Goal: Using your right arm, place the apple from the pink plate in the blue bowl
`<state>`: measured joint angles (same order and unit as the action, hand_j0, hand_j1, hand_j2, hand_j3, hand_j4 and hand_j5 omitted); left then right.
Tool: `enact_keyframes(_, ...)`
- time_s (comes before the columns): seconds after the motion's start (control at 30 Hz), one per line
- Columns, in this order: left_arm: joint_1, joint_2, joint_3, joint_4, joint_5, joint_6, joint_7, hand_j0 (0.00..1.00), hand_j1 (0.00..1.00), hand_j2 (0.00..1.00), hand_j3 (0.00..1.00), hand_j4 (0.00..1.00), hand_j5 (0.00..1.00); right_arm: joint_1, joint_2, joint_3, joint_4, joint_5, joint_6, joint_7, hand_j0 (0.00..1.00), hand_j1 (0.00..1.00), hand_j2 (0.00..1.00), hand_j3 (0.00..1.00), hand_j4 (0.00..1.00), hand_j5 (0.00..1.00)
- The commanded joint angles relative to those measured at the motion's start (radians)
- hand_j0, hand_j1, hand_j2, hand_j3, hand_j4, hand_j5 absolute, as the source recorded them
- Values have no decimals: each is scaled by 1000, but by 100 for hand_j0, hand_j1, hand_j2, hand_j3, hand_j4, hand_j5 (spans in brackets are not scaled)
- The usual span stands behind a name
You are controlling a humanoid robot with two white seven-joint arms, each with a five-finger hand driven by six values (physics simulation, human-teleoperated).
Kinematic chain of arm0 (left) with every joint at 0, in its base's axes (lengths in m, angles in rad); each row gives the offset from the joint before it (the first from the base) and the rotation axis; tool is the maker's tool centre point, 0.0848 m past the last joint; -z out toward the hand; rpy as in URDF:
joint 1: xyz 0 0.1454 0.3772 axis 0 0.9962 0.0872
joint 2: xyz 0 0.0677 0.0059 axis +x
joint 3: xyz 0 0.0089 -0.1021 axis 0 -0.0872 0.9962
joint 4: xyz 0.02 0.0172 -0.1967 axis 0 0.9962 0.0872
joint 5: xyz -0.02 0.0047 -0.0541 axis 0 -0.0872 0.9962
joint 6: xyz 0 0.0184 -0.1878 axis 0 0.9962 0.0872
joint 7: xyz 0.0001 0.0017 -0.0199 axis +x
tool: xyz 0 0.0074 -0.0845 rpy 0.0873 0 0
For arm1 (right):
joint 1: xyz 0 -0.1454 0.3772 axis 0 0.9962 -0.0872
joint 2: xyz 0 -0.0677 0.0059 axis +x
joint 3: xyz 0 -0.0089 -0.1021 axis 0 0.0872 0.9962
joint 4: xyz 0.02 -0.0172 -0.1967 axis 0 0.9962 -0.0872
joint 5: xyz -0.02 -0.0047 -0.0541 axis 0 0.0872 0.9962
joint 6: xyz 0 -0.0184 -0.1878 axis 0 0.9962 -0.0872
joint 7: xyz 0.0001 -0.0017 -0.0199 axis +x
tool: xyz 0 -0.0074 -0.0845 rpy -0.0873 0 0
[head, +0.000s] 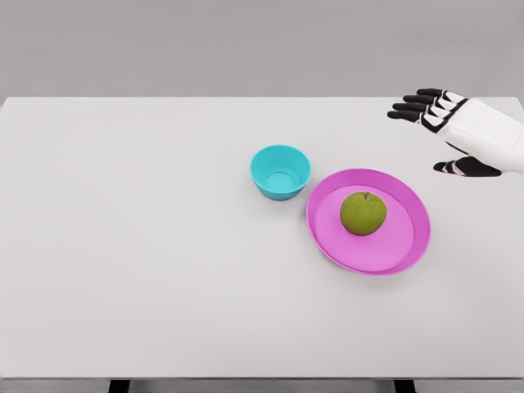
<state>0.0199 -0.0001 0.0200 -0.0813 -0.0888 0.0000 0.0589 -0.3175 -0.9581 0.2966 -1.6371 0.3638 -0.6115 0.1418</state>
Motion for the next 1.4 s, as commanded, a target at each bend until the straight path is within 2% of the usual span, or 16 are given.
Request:
enact_keyframes(0.0,0,0,0,0,0,0,-1,100,100,100,100,100,100,2,-1,3,-1,-3,1,-1,100,100,100,100,100,100)
enact_keyframes(0.2,0,0,1,0,0,0,-1,100,100,100,100,100,100,5,2,9,11,-2,1,19,100,100,100,100,100,100)
enact_keyframes(0.3,0,0,0,0,0,0,1,100,100,100,100,100,100,-14,4,3,-6,3,1,280,100,100,100,100,100,100)
enact_keyframes(0.37,0,0,1,0,0,0,-1,100,100,100,100,100,100,-48,12,1,-43,1,1,456,100,100,100,100,100,100)
enact_keyframes(0.4,0,0,1,0,0,0,-1,100,100,100,100,100,100,-51,16,4,-55,1,1,469,100,100,100,100,100,100)
enact_keyframes(0.47,0,0,0,0,0,0,1,100,100,100,100,100,100,-60,50,10,-70,1,1,469,100,100,100,100,100,100)
enact_keyframes(0.53,0,0,0,0,0,0,1,100,100,100,100,100,100,-100,76,61,-61,3,1,469,100,100,100,100,100,100)
enact_keyframes(0.63,0,0,0,0,0,0,-1,100,100,100,100,100,100,-210,99,211,-18,3,1,469,100,100,100,100,100,100)
enact_keyframes(0.93,0,0,0,0,0,0,-1,100,100,100,100,100,100,-219,101,254,-10,6,1,469,100,100,100,100,100,100)
enact_keyframes(1.13,0,0,0,0,0,0,-1,100,100,100,100,100,100,-262,139,326,68,7,1,469,100,100,100,100,100,100)
enact_keyframes(1.37,0,0,1,0,0,0,1,100,100,100,100,100,100,-262,142,348,82,10,1,469,100,100,100,100,100,100)
